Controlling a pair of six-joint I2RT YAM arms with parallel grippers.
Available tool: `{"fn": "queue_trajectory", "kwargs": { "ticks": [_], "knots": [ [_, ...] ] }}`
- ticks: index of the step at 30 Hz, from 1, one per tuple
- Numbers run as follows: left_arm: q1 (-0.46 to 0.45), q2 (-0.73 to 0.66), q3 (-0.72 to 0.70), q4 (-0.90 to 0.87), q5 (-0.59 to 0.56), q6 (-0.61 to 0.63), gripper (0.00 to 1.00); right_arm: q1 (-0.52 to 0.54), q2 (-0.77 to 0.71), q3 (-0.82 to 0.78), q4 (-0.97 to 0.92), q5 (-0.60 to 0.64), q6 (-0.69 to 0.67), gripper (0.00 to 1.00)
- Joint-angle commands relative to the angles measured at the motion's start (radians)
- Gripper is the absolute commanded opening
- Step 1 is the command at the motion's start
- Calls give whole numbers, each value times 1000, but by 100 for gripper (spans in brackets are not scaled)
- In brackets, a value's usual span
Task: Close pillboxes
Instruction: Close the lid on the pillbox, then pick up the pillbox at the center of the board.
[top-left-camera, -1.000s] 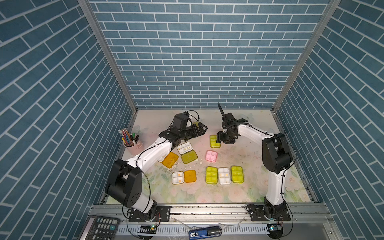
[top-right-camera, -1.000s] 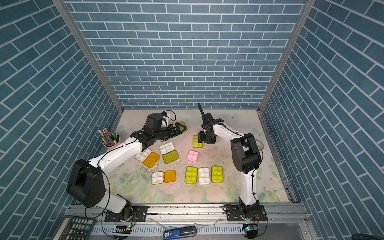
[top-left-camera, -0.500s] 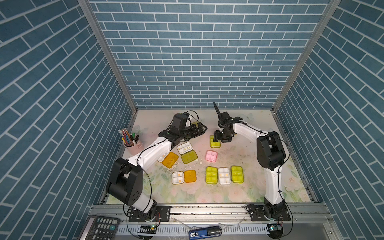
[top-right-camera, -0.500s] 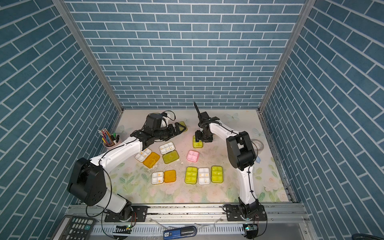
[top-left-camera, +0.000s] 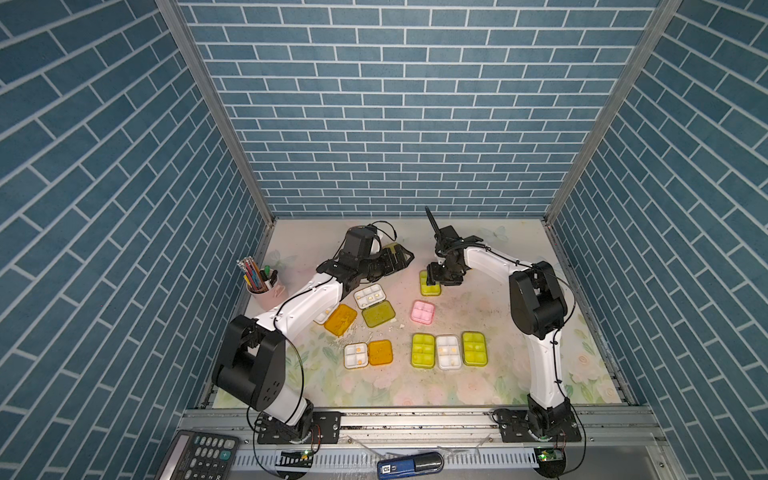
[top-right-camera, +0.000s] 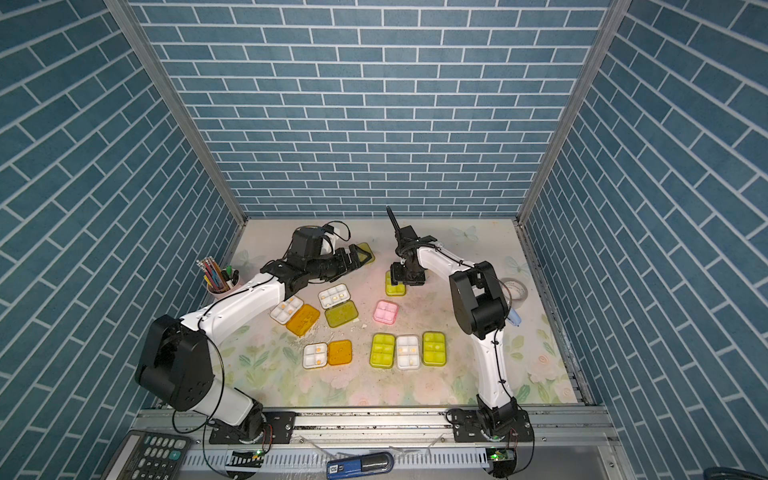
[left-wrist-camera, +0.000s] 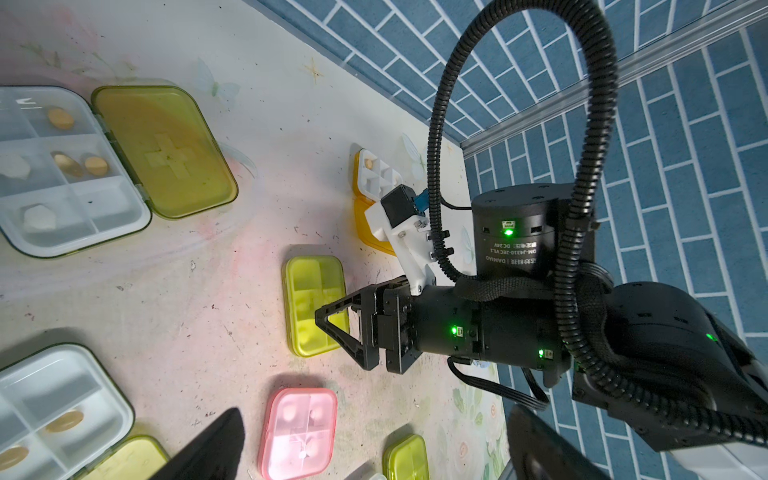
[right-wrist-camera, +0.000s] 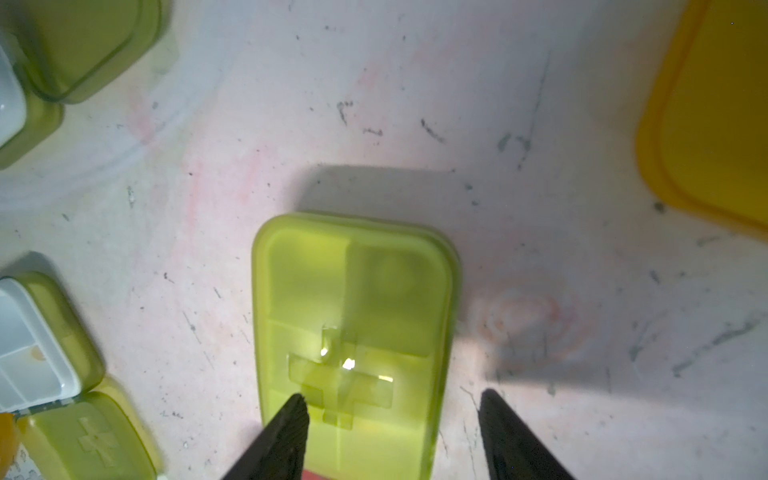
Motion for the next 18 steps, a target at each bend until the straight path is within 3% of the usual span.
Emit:
{"fn": "queue_trajectory", "kwargs": {
  "ticks": [1,8,18],
  "knots": [
    [8,10,-8,22,5,2,100,6,21,-42,-38,77,-31,66],
    [9,5,-7,20,3,6,100,19,27,67,-71,93,-32,74],
    [15,0,-7,17,-2,9,100,45,151,253,-167,124,-52,81]
  ]
}}
